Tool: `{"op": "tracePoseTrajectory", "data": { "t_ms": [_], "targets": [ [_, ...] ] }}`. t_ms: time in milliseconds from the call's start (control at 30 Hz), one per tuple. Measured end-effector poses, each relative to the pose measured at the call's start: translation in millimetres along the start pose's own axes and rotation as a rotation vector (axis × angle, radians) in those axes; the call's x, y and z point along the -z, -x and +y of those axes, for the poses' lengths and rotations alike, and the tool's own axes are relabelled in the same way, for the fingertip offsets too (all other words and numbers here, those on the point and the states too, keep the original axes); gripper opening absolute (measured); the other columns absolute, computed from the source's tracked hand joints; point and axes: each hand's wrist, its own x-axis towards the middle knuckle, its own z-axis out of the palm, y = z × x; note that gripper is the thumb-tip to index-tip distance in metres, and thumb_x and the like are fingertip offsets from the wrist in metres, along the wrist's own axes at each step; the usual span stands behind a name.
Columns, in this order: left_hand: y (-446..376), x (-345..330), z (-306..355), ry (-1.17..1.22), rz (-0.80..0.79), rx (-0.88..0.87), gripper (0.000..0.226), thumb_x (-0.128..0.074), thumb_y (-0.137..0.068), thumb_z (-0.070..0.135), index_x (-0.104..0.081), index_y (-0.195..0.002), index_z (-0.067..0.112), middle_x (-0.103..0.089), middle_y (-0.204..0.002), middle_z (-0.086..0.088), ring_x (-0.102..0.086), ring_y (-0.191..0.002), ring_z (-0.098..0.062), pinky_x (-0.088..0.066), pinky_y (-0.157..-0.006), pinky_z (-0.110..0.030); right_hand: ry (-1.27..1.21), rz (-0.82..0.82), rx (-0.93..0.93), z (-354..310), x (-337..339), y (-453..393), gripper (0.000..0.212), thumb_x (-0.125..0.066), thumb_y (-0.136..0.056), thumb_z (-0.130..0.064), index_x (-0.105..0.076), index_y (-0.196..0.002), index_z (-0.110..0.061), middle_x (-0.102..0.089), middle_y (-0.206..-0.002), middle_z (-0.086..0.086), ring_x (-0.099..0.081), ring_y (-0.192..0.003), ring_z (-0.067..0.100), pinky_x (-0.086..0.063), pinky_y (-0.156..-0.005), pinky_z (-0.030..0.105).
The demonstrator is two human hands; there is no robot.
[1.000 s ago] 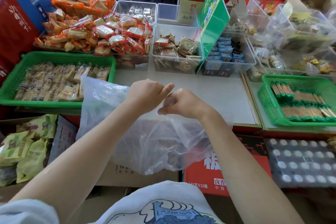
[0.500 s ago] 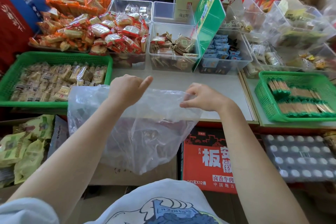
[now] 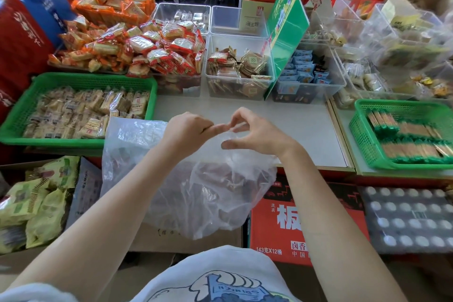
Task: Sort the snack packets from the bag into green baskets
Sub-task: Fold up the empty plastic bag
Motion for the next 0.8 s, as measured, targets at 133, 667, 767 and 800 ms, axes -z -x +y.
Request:
{"op": "tracePoseTrajectory", "data": {
  "t_ms": [133, 667, 767, 800],
  "targets": [
    [7, 4, -21, -0.035, 0.118, 0.018, 0.068, -0.031, -0.088, 0.073, -0.024, -0.048, 0.018, -0.026, -0.042, 0.003, -0.033, -0.045, -0.024, -0.013, -0.045, -0.028, 0.276, -0.115, -0.111, 10, 8, -4, 0.026, -0.077, -0.086, -0.02, -0.058, -0.102, -0.029, -0.064, -0.098, -0.008, -0.065, -0.094, 0.017, -0.056, -0.085, 0.038],
    [10, -1, -45, -0.048, 0.198, 0.113, 0.073, -0.031, -0.089, 0.074, -0.031, -0.047, 0.015, -0.035, -0.044, -0.002, -0.04, -0.045, -0.029, -0.022, -0.044, -0.031, 0.252, -0.17, -0.181, -7, -9, -13, 0.016, -0.081, -0.083, -0.03, -0.074, -0.085, -0.016, -0.073, -0.09, 0.001, -0.068, -0.086, 0.017, -0.056, -0.08, 0.037],
    [7, -1, -43, -0.124, 0.275, 0.052, 0.071, -0.027, -0.097, 0.069, -0.035, -0.048, 0.018, -0.039, -0.046, -0.001, -0.045, -0.043, -0.031, -0.024, -0.047, -0.031, 0.251, -0.135, -0.202, -9, -5, -11, 0.019, -0.081, -0.083, -0.032, -0.072, -0.08, -0.016, -0.073, -0.089, 0.001, -0.067, -0.087, 0.018, -0.054, -0.08, 0.037],
    [5, 0, -36, -0.136, 0.298, 0.008, 0.068, -0.028, -0.1, 0.064, -0.037, -0.05, 0.02, -0.041, -0.047, 0.001, -0.047, -0.044, -0.031, -0.028, -0.051, -0.031, 0.239, -0.121, -0.194, -12, -5, -10, 0.023, -0.081, -0.083, -0.034, -0.069, -0.08, -0.015, -0.071, -0.085, 0.0, -0.065, -0.082, 0.017, -0.052, -0.074, 0.035]
  ]
}}
